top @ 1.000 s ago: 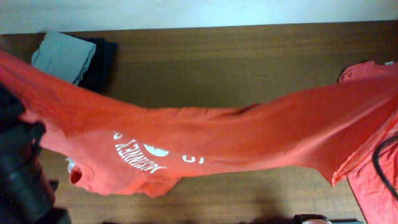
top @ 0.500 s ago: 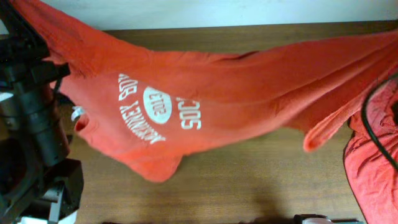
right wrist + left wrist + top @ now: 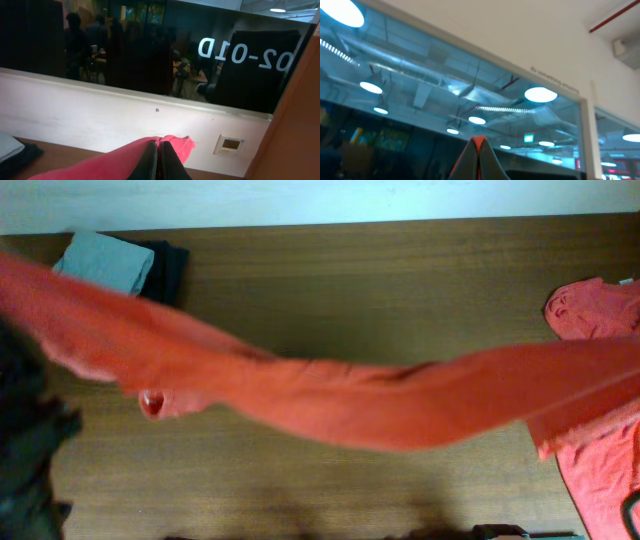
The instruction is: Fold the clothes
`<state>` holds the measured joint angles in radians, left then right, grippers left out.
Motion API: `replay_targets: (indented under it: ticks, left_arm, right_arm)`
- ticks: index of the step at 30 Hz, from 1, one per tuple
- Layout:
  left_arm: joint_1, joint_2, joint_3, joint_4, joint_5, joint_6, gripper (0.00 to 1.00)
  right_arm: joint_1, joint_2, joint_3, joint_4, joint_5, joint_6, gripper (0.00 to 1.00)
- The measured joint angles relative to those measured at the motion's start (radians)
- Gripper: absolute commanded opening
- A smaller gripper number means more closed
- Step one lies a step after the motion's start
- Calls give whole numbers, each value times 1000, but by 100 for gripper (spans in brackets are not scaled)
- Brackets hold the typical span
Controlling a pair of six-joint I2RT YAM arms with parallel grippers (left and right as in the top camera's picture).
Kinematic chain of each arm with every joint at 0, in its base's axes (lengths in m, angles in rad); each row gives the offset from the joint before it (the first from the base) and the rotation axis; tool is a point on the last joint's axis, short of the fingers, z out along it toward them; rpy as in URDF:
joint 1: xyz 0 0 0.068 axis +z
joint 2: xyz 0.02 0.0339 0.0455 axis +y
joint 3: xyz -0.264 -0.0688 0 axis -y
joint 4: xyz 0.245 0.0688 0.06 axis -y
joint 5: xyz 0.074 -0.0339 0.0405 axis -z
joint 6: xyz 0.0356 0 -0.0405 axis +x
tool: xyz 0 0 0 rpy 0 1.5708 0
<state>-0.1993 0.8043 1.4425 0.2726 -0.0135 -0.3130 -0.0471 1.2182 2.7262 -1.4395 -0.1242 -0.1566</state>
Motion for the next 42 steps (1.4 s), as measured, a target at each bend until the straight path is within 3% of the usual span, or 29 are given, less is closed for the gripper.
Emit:
replay_targets:
  ticks: [8,16,25,42]
  left_arm:
    - [0,-124,16,-58,4,0,1]
    - [0,-86,22,-188,-45,0,1]
    - [0,166,22,-202,-100,0,1]
    - [0,748,21,-111,-110,0,1]
  right_arm:
    - [0,-31,0,-11,-17,22,4]
    - [0,-19,-10,-31,-24,40,4]
    - [0,116,-87,-54,-24,50,4]
    - [0,714,-141,-105,-3,79,4]
